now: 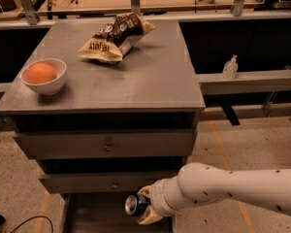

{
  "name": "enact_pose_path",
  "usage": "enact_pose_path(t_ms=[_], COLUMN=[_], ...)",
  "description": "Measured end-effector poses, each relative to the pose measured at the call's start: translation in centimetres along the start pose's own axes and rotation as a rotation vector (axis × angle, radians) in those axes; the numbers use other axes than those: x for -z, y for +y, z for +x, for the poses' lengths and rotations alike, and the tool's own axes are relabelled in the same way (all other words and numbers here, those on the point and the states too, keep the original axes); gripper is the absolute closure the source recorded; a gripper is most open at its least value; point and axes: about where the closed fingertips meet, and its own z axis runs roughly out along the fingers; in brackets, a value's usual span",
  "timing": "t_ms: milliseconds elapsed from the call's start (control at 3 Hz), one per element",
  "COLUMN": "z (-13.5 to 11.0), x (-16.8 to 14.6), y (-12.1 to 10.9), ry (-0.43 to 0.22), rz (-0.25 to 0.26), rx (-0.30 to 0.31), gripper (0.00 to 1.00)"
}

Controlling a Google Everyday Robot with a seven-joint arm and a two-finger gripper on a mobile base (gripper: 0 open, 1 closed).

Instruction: Place pepsi can into bottom drawer

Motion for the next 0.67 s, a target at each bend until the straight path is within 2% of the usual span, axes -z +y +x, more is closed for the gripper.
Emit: enact_pose_path(t_ms=[667], z=[8.4], x=[-11.0], y=[-3.6], ry=[0.021], rz=[0.037], rx=[0.001], gripper=[1.0])
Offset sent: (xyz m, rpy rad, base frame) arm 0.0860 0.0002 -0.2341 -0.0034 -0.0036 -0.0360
